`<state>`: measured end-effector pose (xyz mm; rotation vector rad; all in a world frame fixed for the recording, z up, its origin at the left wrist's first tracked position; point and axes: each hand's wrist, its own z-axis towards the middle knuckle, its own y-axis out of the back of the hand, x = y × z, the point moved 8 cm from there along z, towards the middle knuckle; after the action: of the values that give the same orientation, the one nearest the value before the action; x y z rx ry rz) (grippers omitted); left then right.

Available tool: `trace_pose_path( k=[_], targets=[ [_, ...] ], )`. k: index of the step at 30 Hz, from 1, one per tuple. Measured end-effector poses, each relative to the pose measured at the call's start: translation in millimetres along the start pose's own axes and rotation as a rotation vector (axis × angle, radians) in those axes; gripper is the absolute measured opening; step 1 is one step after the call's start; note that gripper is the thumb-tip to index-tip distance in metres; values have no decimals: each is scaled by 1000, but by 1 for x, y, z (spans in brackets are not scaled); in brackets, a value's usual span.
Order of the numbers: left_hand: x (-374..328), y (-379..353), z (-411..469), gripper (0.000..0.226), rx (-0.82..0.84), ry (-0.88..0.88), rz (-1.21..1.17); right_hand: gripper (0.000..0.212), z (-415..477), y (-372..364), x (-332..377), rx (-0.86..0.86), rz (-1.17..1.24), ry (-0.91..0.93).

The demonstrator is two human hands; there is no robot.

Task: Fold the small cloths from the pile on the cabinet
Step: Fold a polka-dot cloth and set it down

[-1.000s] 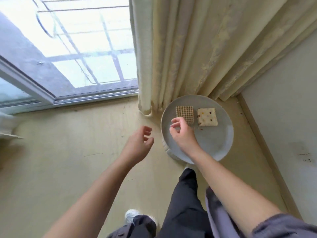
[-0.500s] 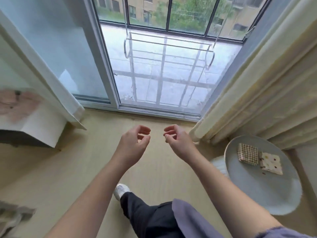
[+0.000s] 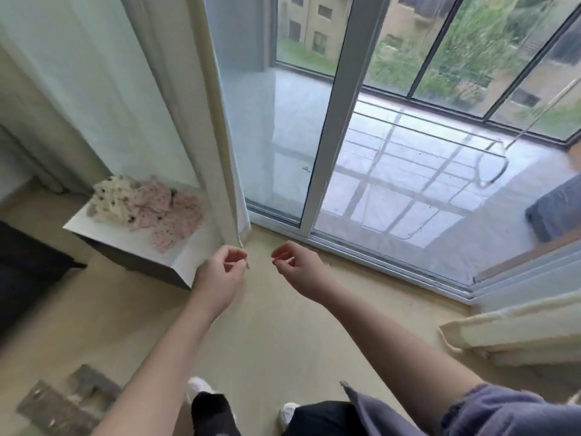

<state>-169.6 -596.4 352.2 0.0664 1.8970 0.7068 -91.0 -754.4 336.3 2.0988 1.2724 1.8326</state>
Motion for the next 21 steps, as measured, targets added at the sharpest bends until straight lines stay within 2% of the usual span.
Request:
trace_pose_path(
  k=[3, 9, 16, 21],
  targets=[
    [32, 51, 61, 15, 20, -1, 11, 16, 49, -49, 38, -10, -2, -12],
    [88, 140, 177, 13, 174, 31, 118, 18, 139, -130, 96, -89, 37, -149],
    [160, 209, 297, 10, 224, 106, 211, 20, 251, -218, 126, -29, -4, -236],
    [240, 247, 376, 10, 289, 208, 300, 23, 328, -296, 133, 23, -15, -325]
  ],
)
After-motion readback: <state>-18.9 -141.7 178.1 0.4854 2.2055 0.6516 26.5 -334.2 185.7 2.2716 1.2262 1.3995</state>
